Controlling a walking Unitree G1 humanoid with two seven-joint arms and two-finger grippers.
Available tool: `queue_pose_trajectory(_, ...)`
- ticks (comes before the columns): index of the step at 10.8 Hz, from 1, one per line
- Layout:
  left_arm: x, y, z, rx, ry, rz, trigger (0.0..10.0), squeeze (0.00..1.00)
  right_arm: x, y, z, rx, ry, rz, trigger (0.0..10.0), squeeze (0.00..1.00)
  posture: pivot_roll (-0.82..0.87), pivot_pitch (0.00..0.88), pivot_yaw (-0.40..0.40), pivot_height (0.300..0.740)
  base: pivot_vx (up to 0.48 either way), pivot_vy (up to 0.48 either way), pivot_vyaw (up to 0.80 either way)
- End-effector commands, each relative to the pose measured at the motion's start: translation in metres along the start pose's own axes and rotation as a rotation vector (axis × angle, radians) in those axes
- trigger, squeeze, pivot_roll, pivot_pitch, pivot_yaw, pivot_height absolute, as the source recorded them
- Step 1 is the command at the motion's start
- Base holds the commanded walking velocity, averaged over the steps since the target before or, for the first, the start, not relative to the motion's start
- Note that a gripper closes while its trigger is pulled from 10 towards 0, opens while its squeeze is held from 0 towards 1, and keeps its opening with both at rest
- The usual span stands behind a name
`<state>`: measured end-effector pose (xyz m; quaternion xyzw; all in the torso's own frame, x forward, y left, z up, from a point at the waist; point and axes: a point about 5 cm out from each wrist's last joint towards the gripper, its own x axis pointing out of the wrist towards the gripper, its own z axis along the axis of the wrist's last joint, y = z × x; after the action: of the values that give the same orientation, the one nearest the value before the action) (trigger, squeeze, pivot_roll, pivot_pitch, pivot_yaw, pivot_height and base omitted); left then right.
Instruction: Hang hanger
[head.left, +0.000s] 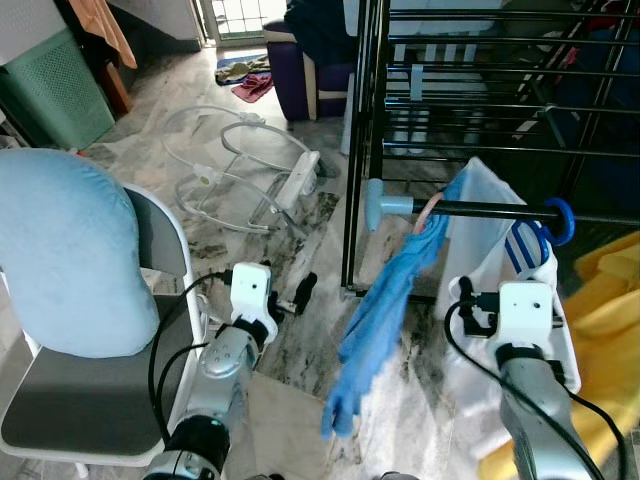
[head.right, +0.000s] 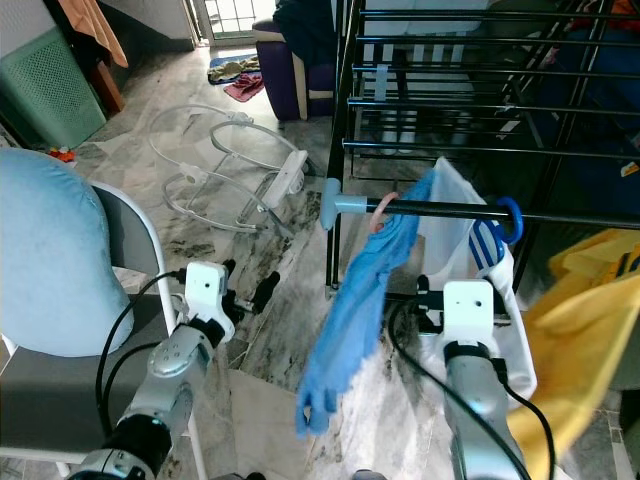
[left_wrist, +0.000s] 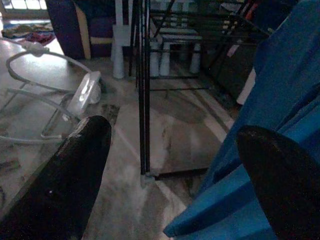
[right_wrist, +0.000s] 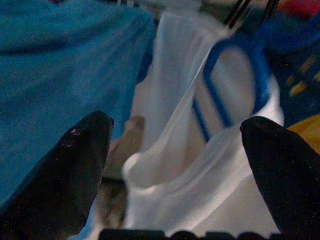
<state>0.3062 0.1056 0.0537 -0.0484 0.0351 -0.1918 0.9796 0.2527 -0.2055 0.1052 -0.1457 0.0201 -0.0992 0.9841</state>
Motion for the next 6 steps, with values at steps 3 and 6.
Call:
queue_pose_trajectory(3,-0.005,0.001,-0.008,0.005,0.038,-0.004,10.0,0.0,-0.011,-0.024,0.012,-0.113,-0.075,-0.114,10.0,0.0,-0.25,0.118,0.067,0.74,0.0,0.0,0.0)
queue_pose_trajectory(6,-0.006,0.001,-0.011,0.005,0.056,-0.011,10.0,0.0,-0.011,-0.028,-0.033,-0.003,0.169,-0.08,10.0,0.0,-0.25,0.108,0.065,0.74,0.0,0.0,0.0)
